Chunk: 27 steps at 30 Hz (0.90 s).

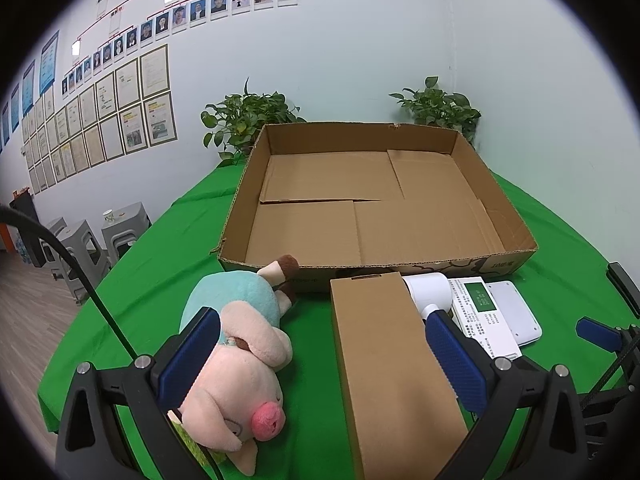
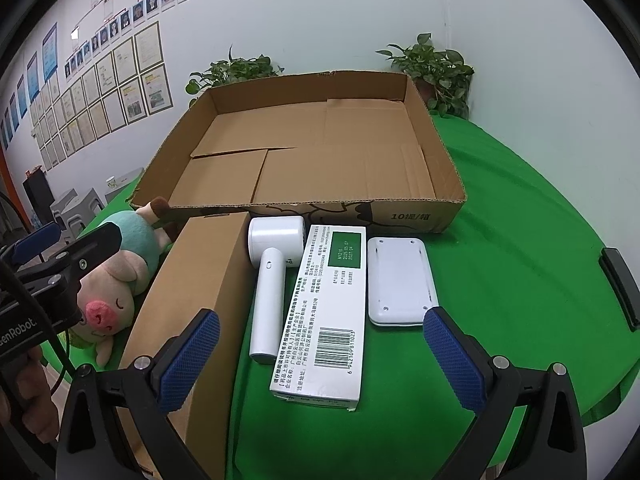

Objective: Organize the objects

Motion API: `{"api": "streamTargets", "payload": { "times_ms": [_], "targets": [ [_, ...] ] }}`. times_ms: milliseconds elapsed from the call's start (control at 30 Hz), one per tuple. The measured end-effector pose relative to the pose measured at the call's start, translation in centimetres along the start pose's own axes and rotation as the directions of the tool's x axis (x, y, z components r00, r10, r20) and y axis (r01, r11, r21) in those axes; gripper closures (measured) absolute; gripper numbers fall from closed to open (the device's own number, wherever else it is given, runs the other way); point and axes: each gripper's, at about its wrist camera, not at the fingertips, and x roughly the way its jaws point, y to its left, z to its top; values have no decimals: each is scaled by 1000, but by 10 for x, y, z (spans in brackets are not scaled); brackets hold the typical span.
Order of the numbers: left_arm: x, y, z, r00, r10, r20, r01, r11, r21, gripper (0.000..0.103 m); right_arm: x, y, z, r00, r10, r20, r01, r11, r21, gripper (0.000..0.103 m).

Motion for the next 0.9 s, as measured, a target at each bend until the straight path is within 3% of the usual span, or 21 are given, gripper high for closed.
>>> {"api": "streamTargets", "payload": {
  "times_ms": [467, 633, 733, 800, 900],
  "targets": [
    [0, 26, 3, 1000, 10, -4, -10, 999, -35, 1, 0, 9, 4, 1000, -9, 6, 9, 999, -31, 0],
    [-1, 58, 4, 999, -22, -23, 21, 998, -56, 1, -14, 25, 11, 996, 40, 82, -31, 994, -107, 0],
    [1, 75, 2, 997, -58, -53, 57, 998, -36, 1, -34, 40, 19, 974, 140, 179, -108, 978, -179, 0],
    [4, 87, -3, 994, -75, -76, 73, 997, -29, 1, -49, 54, 25, 944, 237, 228, -180, 953, -245, 0],
    [15, 102, -18, 982, -136, -130, 128, 989, -69, 1, -63, 75, 28, 901, 367, 233, -286, 904, -318, 0]
  ]
}}
